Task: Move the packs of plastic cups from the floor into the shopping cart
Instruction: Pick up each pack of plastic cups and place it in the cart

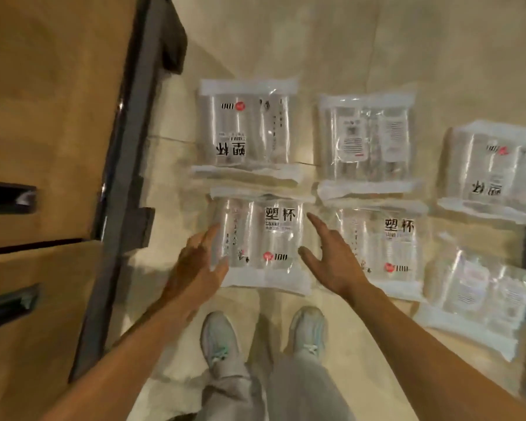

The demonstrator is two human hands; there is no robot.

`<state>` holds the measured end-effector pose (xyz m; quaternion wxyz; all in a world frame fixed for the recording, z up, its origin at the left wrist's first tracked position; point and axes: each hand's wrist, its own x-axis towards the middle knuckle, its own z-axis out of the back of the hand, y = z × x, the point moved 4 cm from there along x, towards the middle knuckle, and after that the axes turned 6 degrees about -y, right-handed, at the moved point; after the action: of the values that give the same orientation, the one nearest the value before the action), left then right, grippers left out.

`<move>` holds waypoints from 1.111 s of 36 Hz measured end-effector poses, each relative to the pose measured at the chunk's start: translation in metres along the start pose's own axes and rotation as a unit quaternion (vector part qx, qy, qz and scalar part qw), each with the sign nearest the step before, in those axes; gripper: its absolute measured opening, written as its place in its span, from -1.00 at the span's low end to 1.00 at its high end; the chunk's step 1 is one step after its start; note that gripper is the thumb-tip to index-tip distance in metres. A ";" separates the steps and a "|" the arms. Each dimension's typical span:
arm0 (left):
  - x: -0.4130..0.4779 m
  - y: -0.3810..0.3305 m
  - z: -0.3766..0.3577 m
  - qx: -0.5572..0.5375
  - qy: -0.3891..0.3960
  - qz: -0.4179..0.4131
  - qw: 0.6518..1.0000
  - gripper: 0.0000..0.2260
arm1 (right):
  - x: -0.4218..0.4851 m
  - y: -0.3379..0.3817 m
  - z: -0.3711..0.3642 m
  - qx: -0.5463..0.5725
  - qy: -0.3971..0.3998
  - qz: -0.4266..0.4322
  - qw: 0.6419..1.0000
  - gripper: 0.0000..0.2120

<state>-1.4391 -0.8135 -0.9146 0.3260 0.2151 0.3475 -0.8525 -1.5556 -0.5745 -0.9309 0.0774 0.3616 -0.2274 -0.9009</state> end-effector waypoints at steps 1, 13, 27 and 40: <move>0.018 0.012 -0.017 0.022 0.002 -0.011 1.000 -0.41 | 0.016 -0.013 -0.018 0.002 0.006 0.002 1.000 -0.31; 0.119 0.099 -0.131 0.017 0.007 -0.082 0.996 -0.33 | 0.099 -0.105 -0.132 0.054 -0.008 0.058 0.997 -0.24; -0.016 -0.093 0.110 -0.110 -0.112 -0.107 0.982 -0.36 | -0.036 0.060 0.114 0.115 -0.095 0.096 0.984 -0.41; -0.264 -0.400 0.431 -0.101 -0.164 -0.236 0.952 -0.46 | -0.307 0.255 0.516 0.162 -0.235 0.162 0.944 -0.46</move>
<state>-1.5980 -0.8041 -0.2898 0.1881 -0.0504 0.4146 -0.8889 -1.6936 -0.5238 -0.2955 0.1072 0.1055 -0.4379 -0.8864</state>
